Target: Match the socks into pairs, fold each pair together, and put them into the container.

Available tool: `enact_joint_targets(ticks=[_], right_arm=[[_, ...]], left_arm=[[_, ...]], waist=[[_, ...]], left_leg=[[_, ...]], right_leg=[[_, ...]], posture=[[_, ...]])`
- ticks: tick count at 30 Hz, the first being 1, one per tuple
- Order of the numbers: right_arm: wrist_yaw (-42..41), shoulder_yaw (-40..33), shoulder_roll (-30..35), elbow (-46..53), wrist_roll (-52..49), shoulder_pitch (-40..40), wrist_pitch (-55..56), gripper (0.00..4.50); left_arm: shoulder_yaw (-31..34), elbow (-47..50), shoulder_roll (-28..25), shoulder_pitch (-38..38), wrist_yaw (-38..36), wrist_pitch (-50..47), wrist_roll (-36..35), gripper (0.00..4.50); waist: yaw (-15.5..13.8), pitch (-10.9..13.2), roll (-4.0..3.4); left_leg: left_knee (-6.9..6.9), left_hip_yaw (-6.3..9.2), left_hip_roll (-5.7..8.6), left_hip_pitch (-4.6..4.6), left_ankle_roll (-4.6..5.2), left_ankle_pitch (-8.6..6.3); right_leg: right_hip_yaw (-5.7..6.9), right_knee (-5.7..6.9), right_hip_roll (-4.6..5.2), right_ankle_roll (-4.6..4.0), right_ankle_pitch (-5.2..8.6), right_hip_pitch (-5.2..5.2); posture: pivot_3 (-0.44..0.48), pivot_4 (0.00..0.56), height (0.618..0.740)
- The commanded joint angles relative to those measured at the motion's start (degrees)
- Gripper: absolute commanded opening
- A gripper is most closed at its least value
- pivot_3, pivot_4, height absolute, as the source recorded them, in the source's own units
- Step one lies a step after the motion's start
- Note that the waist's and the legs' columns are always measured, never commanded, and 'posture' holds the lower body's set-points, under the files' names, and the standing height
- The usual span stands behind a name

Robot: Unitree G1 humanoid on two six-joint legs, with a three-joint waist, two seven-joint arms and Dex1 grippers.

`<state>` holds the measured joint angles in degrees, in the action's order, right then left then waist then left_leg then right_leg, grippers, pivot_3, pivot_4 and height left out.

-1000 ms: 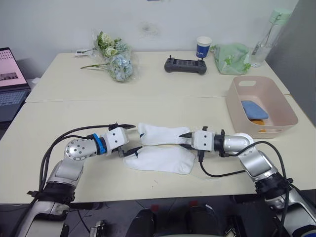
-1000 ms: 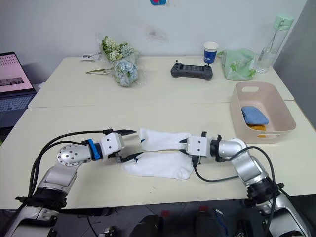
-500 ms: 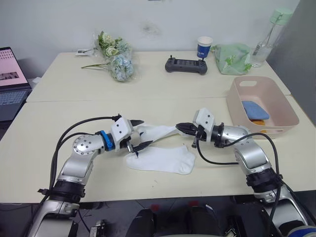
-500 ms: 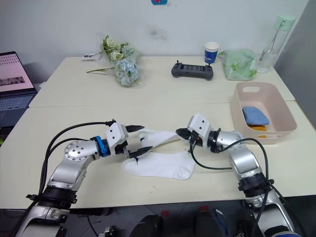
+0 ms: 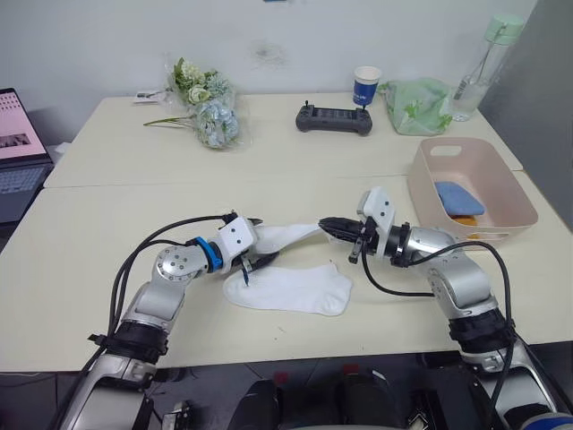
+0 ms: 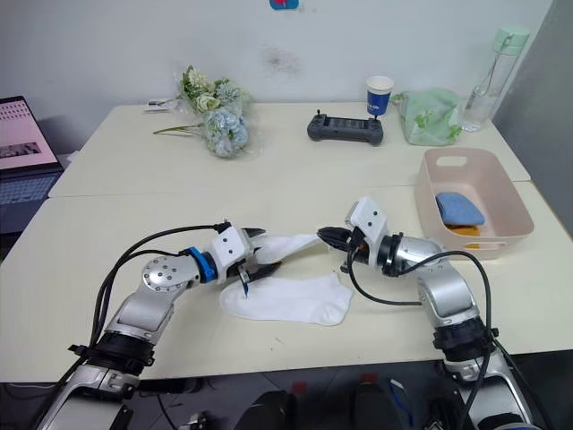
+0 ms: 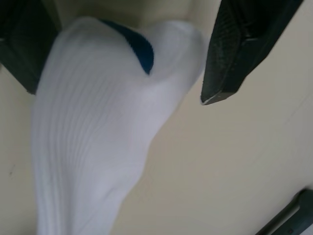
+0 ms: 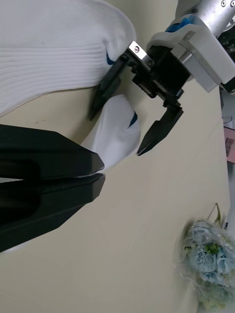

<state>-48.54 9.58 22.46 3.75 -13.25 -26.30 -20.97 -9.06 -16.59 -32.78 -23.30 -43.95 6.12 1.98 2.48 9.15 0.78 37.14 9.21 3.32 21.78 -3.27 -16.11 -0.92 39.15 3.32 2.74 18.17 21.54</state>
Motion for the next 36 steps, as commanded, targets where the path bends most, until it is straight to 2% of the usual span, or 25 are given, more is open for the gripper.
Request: enact_joint_targets(ticks=[1, 10, 16, 21, 25, 28, 32, 35, 36], right_arm=[[0.57, -1.07, 0.21, 2.88, -0.80, -0.13, 0.54, 0.00], [1.24, -0.84, -0.08, 1.90, -0.56, 0.42, 1.58, 0.00], [1.12, -2.05, 0.46, 0.52, -0.86, -2.13, 1.94, 0.00], [-3.03, -3.11, 3.71, 4.55, -5.14, -3.56, -2.39, 0.00], [-5.38, -3.60, 6.55, 6.89, -7.47, -3.28, -4.98, 0.00], [-5.76, -4.55, 7.83, 7.85, -9.20, -3.43, -6.98, 0.00], [-5.38, -4.19, 8.18, 6.90, -8.99, -3.61, -6.85, 0.00], [-4.75, -3.02, 7.64, 6.05, -7.70, -2.60, -5.74, 0.00], [-4.47, -2.94, 7.37, 5.91, -7.61, -2.57, -5.61, 0.00]], left_arm=[[2.34, -4.09, -2.69, -1.23, 2.79, 2.46, 2.32, 2.98], [4.28, -5.64, -3.46, -1.60, 4.02, 5.86, 1.23, 0.08], [5.62, -1.56, -4.69, -1.01, -1.89, 5.81, -3.37, 0.03], [7.05, 5.85, -9.47, -0.51, -13.43, -1.13, -11.75, 0.03], [8.56, 10.95, -12.49, 0.04, -17.98, -8.16, -16.72, 0.03], [9.98, 12.79, -13.22, -0.33, -18.77, -11.18, -18.68, 0.03], [9.20, 10.16, -13.24, -0.51, -18.50, -7.53, -15.47, 0.03], [8.65, 12.89, -11.16, 1.30, -19.00, -11.10, -18.15, 0.03], [8.15, 14.03, -10.34, 1.85, -18.78, -11.46, -18.29, 0.41]], waist=[[0.26, 0.00, 0.00], [0.62, 0.00, 0.00], [0.64, 0.00, 0.00], [0.76, 0.00, 0.00], [0.76, 0.00, 0.00], [0.76, 0.00, 0.00], [0.74, 0.00, 0.00], [0.74, 0.00, 0.00], [0.75, 0.00, 0.00]], left_leg=[[-0.01, 0.00, 0.00, 0.00, 0.00, 0.00], [-0.01, 0.00, 0.04, 0.13, 0.00, 0.00], [-0.01, 0.00, 0.03, 0.14, 0.00, 0.00], [-0.03, 0.00, 0.02, 0.17, 0.00, 0.00], [-0.06, 0.00, 0.00, 0.15, 0.00, 0.00], [-0.05, -0.01, 0.00, 0.16, 0.00, 0.00], [-0.05, -0.02, 0.00, 0.15, 0.00, 0.00], [-0.05, -0.02, 0.00, 0.15, 0.00, 0.00], [-0.05, -0.02, 0.00, 0.15, 0.01, 0.00]], right_leg=[[0.00, 0.03, 0.00, 0.00, 0.00, 0.02], [-0.01, 0.06, 0.02, 0.00, 0.00, 0.17], [-0.02, 0.06, 0.03, 0.00, 0.00, 0.19], [-0.02, 0.06, 0.04, 0.00, 0.00, 0.20], [-0.02, 0.00, 0.06, 0.00, 0.00, 0.17], [-0.01, 0.01, 0.06, 0.00, 0.00, 0.17], [0.00, 0.01, 0.01, 0.00, 0.00, 0.15], [0.00, 0.01, 0.01, 0.00, 0.00, 0.16], [-0.01, 0.01, 0.01, 0.00, 0.00, 0.16]], posture=[[0.000, 0.150, 0.740], [0.000, 0.150, 0.740], [0.000, 0.150, 0.740], [0.000, 0.150, 0.740], [0.000, 0.150, 0.740], [0.000, 0.150, 0.740], [0.000, 0.150, 0.740], [0.000, 0.150, 0.740], [0.000, 0.150, 0.740]])
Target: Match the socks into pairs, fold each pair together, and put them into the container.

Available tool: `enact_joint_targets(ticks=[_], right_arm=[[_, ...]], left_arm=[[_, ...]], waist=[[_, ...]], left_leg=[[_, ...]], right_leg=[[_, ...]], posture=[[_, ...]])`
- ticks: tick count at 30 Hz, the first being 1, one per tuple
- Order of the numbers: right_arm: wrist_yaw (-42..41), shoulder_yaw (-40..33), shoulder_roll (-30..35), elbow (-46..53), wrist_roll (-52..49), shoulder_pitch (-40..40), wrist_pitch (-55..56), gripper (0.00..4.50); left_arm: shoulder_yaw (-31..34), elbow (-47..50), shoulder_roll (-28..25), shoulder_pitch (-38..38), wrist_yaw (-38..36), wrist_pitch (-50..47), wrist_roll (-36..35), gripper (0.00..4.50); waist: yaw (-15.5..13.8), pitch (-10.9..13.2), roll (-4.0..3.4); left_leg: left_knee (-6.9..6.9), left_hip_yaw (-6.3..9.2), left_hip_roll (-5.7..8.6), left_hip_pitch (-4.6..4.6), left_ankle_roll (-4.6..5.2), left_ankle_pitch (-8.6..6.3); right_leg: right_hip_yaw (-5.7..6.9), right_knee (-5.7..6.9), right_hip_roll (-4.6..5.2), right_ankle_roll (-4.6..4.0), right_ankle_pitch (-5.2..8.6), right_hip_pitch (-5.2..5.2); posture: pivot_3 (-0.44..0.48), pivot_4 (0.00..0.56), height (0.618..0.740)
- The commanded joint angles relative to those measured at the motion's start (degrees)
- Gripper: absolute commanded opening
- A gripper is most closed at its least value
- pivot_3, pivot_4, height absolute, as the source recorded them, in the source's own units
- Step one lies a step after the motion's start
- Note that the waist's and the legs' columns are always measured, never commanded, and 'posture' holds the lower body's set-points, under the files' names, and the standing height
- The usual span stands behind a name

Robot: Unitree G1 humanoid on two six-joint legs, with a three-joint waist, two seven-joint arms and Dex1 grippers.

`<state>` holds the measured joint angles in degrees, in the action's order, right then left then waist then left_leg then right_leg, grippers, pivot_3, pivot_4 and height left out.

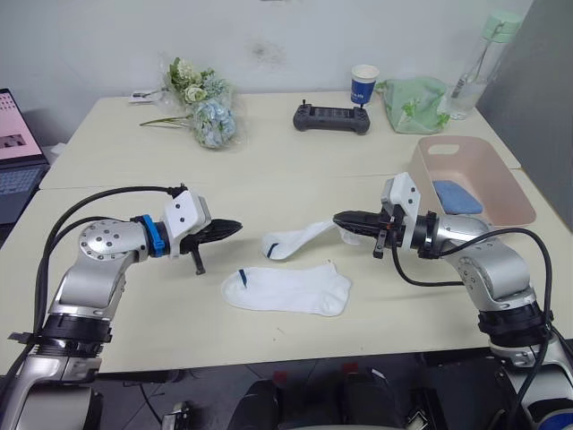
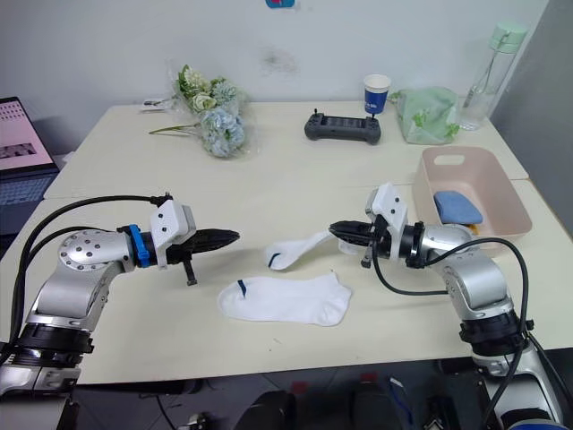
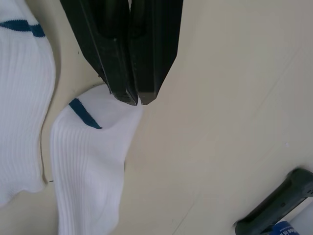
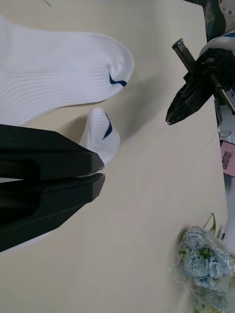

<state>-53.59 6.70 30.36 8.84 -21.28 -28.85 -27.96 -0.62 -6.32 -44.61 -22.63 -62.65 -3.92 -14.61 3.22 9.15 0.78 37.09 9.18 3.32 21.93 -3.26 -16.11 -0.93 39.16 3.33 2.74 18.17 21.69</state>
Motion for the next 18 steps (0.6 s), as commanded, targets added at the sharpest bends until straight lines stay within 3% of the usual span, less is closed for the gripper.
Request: enact_joint_targets(ticks=[1, 5, 10, 18], right_arm=[[0.78, -0.06, -0.71, 0.82, 0.40, -0.05, 1.39, 0.00], [2.23, -0.80, -2.28, 1.65, -0.81, -0.23, -0.29, 0.00], [4.12, -1.49, -3.79, 2.63, -2.50, -0.53, -2.79, 0.00], [7.09, -3.50, -5.70, 4.52, -6.50, -1.28, -7.67, 0.00]], left_arm=[[-0.56, 4.48, 1.97, 1.53, 0.11, -1.45, -1.53, 0.64], [-1.86, 7.18, 4.71, 4.27, 1.48, -3.06, -1.29, 1.90], [-5.09, 3.74, 8.51, 5.07, 5.50, 3.02, 4.94, 3.51], [-10.02, -2.70, 14.50, 1.93, 9.77, 7.73, 11.39, 3.51]], waist=[[0.01, 0.00, 0.00], [-0.01, 0.00, 0.00], [-0.20, 0.00, 0.00], [-0.36, 0.00, 0.00]], left_leg=[[0.00, -0.01, 0.00, 0.00, 0.00, 0.00], [0.01, 0.00, -0.01, 0.01, 0.00, 0.00], [0.01, -0.01, 0.00, 0.00, 0.00, 0.00], [0.03, -0.02, 0.04, 0.00, 0.00, 0.00]], right_leg=[[-0.01, 0.00, 0.00, 0.00, 0.00, 0.00], [-0.01, 0.01, 0.00, 0.00, 0.00, 0.01], [-0.01, 0.00, 0.01, 0.00, 0.00, -0.01], [-0.01, 0.00, 0.03, 0.00, 0.00, -0.01]], posture=[[0.000, 0.150, 0.740], [0.000, 0.150, 0.740], [0.000, 0.150, 0.740], [0.000, 0.150, 0.740]])
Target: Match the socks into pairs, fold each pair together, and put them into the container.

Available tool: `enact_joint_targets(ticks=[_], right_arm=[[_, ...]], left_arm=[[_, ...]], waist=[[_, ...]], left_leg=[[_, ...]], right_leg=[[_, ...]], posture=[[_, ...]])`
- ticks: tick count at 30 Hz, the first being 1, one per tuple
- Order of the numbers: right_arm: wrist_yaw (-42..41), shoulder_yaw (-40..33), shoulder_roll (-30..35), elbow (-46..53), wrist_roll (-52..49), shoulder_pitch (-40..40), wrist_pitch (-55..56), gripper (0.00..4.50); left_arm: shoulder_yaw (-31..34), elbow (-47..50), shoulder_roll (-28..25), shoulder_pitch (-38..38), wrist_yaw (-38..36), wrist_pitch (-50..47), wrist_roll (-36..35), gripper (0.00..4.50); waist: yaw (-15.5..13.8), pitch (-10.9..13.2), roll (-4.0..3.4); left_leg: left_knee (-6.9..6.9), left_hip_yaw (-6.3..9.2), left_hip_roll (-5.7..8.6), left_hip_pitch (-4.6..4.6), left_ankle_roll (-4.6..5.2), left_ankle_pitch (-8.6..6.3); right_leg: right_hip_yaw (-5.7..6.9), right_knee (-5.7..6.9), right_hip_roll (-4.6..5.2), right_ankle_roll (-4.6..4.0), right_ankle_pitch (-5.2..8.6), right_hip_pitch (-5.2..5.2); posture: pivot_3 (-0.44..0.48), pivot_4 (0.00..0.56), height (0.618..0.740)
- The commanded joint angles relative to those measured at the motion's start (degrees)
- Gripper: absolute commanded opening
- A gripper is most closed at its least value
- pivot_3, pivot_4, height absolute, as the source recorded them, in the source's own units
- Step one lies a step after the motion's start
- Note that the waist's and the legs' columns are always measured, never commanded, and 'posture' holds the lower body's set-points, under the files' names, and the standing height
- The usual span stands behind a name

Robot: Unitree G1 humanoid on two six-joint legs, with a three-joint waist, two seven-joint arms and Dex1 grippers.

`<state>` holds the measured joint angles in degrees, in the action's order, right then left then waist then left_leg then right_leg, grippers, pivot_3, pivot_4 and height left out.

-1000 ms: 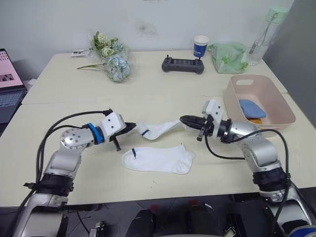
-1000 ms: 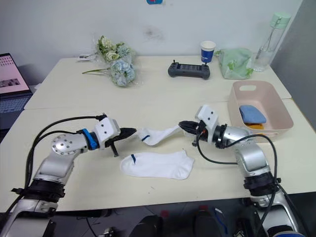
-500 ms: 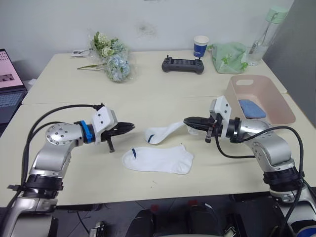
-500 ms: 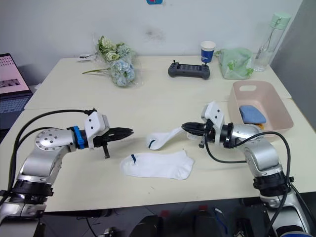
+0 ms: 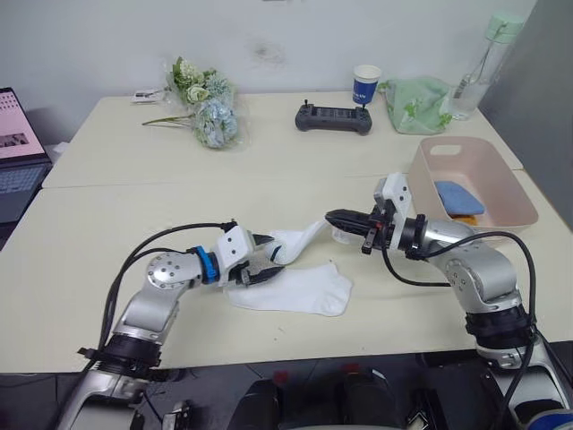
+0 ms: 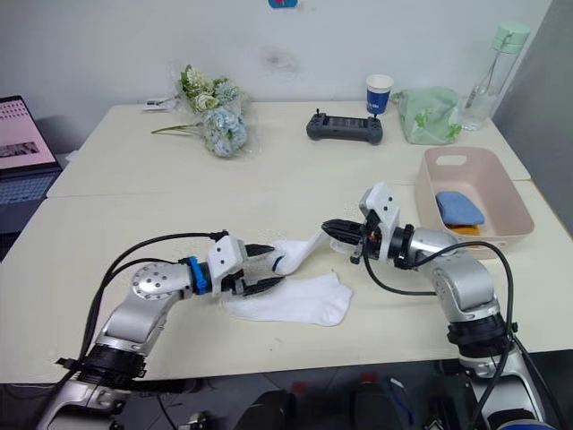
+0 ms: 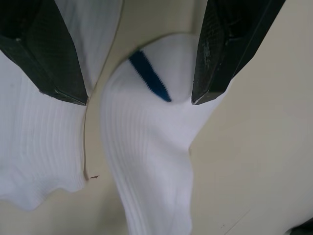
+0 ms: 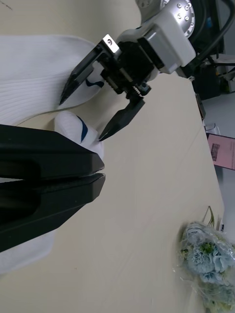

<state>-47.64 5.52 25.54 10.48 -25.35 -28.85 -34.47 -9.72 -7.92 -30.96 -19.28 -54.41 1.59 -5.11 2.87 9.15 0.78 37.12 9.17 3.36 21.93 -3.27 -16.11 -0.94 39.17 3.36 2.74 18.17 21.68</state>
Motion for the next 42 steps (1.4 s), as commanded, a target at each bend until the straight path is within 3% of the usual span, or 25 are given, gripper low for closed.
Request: enact_joint_targets(ticks=[1, 9, 13, 21, 28, 36, 42], right_arm=[[1.65, -2.75, -1.21, 2.99, -3.22, -1.49, -1.83, 0.00], [2.70, -3.06, -0.85, 4.97, -5.13, -1.28, -4.24, 0.00], [2.81, -2.80, -0.47, 5.13, -5.16, -0.99, -4.28, 0.00], [2.25, -1.61, -0.06, 4.51, -3.93, -0.58, -3.28, 0.00], [1.50, -1.37, 1.07, 3.72, -2.38, 0.64, -1.59, 0.00], [-2.48, -2.70, 3.86, 3.75, -6.73, -1.79, -5.52, 0.00], [-7.06, -4.73, 10.22, 11.93, -22.03, 0.51, -22.55, 0.00]], left_arm=[[-1.24, -2.13, 1.21, -1.80, 2.24, 2.94, 2.89, 3.51], [0.30, -6.55, 0.80, -3.59, 6.72, 4.65, 5.92, 3.51], [1.40, -8.67, -1.22, -3.93, 6.38, 7.11, 5.45, 2.65], [1.69, -9.04, -0.09, -5.62, 4.59, 8.37, 3.31, 0.05], [3.87, -5.88, -2.10, -5.25, 2.34, 6.41, -0.03, 0.02], [5.96, 2.57, -11.05, -5.35, -9.49, -0.83, -7.17, 0.02], [9.12, 17.80, -19.53, 1.36, -16.21, -22.38, -20.27, 0.02]], waist=[[0.00, 0.00, 0.00], [0.04, 0.00, 0.00], [0.21, 0.00, 0.00], [0.19, 0.00, 0.00], [0.23, 0.00, 0.00], [0.39, 0.00, 0.00], [0.43, 0.00, 0.00]], left_leg=[[0.00, 0.01, -0.01, 0.00, 0.00, 0.00], [-0.01, 0.01, -0.01, -0.02, 0.00, 0.00], [-0.01, 0.01, -0.02, -0.03, 0.00, 0.00], [0.01, 0.01, 0.02, 0.00, 0.00, 0.00], [0.01, 0.01, 0.01, 0.00, 0.00, 0.00], [-0.02, 0.02, -0.03, 0.00, 0.00, 0.00], [-0.07, 0.04, -0.05, 0.04, 0.02, -0.01]], right_leg=[[0.01, 0.00, 0.00, 0.00, 0.00, 0.00], [0.00, 0.03, 0.00, 0.00, 0.00, 0.01], [-0.01, 0.06, 0.00, 0.00, 0.00, 0.01], [0.00, 0.09, 0.01, 0.00, 0.00, 0.04], [0.00, 0.09, 0.03, 0.00, 0.00, 0.04], [0.00, 0.09, 0.02, 0.00, 0.00, 0.05], [0.00, -0.07, 0.10, 0.00, 0.00, 0.02]], posture=[[0.000, 0.150, 0.740], [0.000, 0.150, 0.740], [0.000, 0.150, 0.740], [0.000, 0.150, 0.740], [0.000, 0.150, 0.740], [0.000, 0.150, 0.740], [0.000, 0.150, 0.740]])
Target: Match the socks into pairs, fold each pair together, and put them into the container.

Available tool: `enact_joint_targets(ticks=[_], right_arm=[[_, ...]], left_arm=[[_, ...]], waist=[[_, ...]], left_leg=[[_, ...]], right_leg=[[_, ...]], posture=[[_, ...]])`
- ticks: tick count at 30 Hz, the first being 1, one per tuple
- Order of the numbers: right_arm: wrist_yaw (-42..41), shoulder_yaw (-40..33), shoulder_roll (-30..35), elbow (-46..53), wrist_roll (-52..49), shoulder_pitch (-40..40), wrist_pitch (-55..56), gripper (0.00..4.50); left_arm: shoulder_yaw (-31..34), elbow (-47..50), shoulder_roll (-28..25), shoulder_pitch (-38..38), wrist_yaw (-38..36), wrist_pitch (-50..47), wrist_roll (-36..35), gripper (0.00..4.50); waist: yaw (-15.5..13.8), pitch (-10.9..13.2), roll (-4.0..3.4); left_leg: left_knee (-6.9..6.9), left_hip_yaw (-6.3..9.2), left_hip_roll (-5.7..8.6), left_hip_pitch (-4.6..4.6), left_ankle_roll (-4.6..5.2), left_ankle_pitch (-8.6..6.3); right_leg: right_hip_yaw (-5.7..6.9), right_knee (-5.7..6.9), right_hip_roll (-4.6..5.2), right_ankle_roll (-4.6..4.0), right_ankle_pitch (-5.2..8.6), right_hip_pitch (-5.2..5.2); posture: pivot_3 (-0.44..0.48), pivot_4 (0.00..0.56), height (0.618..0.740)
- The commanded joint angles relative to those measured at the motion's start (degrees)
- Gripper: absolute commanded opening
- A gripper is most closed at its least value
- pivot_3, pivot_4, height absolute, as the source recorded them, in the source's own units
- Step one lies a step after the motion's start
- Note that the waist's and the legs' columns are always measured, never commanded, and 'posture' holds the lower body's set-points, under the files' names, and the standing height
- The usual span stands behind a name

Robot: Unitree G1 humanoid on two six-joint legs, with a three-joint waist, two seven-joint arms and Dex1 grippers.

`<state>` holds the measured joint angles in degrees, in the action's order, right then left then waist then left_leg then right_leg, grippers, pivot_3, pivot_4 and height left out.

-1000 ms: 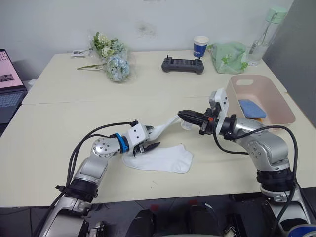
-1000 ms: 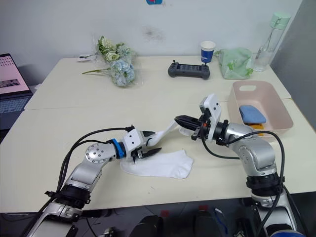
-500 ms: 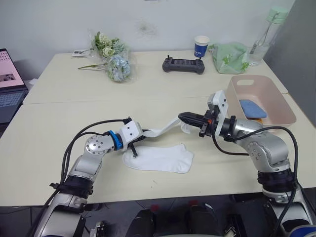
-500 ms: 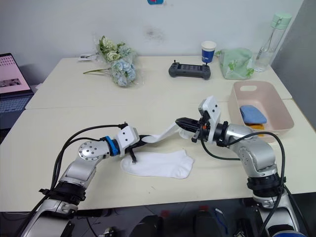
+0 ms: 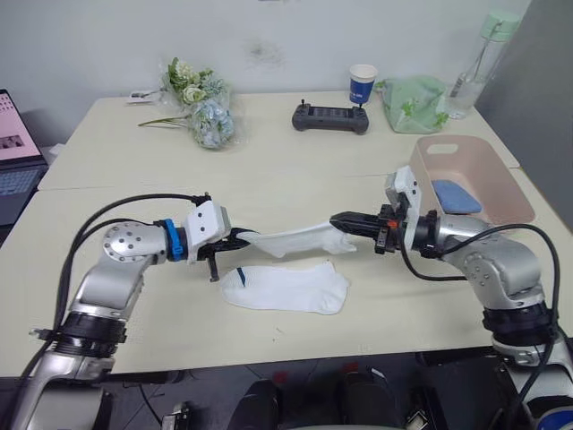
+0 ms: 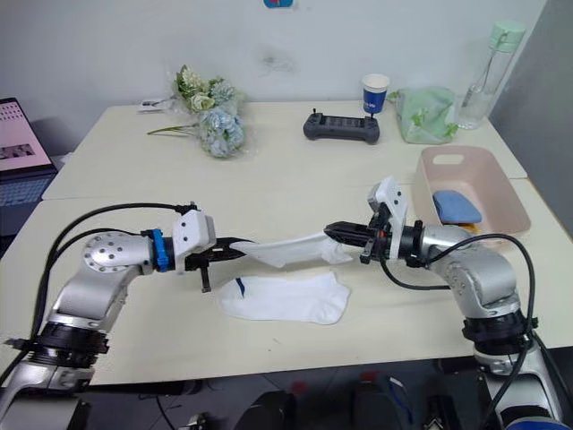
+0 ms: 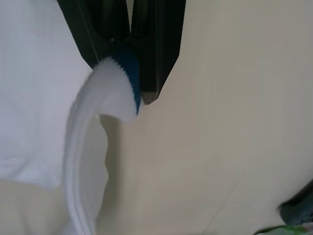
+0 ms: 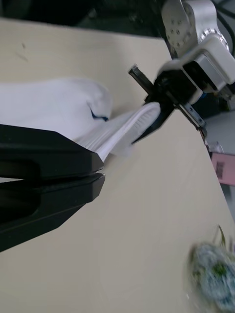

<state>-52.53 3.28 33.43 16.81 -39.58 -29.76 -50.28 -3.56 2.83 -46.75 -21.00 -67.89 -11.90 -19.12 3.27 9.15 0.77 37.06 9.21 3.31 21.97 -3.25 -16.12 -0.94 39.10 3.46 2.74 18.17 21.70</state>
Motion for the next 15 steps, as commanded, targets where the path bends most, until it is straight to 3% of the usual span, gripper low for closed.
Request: enact_joint_targets(ticks=[1, 5, 9, 15], right_arm=[[-2.50, -3.07, 3.39, 6.85, -10.80, 2.18, -9.46, 0.00], [-0.95, -3.90, 4.45, 9.48, -17.08, 4.57, -14.45, 0.00], [0.87, -0.93, 3.17, 7.44, -14.33, 6.27, -12.70, 0.00], [-0.52, 5.11, 1.69, -2.64, -3.41, 4.45, -4.00, 0.00]], left_arm=[[3.75, 9.44, -5.23, 4.91, -3.09, -12.58, -8.50, 0.02], [5.32, 16.04, -9.93, 11.24, -3.77, -24.37, -15.31, 0.02], [4.03, 15.32, -9.29, 13.51, -3.23, -23.63, -13.80, 0.02], [-1.16, 8.97, -7.49, 10.65, -2.12, -20.07, -7.00, 0.02]], waist=[[0.03, 0.00, 0.00], [-0.04, 0.01, -0.01], [-0.34, 0.02, -0.02], [-0.55, 0.02, -0.02]], left_leg=[[-0.02, 0.01, -0.03, 0.01, 0.01, -0.01], [-0.03, 0.02, -0.03, -0.06, 0.23, -0.13], [-0.02, 0.00, -0.02, -0.24, 0.28, -0.14], [-0.01, -0.05, 0.00, -0.21, 0.26, -0.13]], right_leg=[[0.00, -0.02, 0.03, 0.00, 0.00, 0.00], [0.01, 0.01, 0.03, 0.00, 0.00, -0.07], [0.05, 0.01, -0.15, 0.00, 0.00, -0.28], [0.02, -0.02, -0.16, 0.00, 0.00, -0.25]], posture=[[0.000, 0.150, 0.740], [0.000, 0.150, 0.740], [0.000, 0.150, 0.740], [0.000, 0.150, 0.740]])
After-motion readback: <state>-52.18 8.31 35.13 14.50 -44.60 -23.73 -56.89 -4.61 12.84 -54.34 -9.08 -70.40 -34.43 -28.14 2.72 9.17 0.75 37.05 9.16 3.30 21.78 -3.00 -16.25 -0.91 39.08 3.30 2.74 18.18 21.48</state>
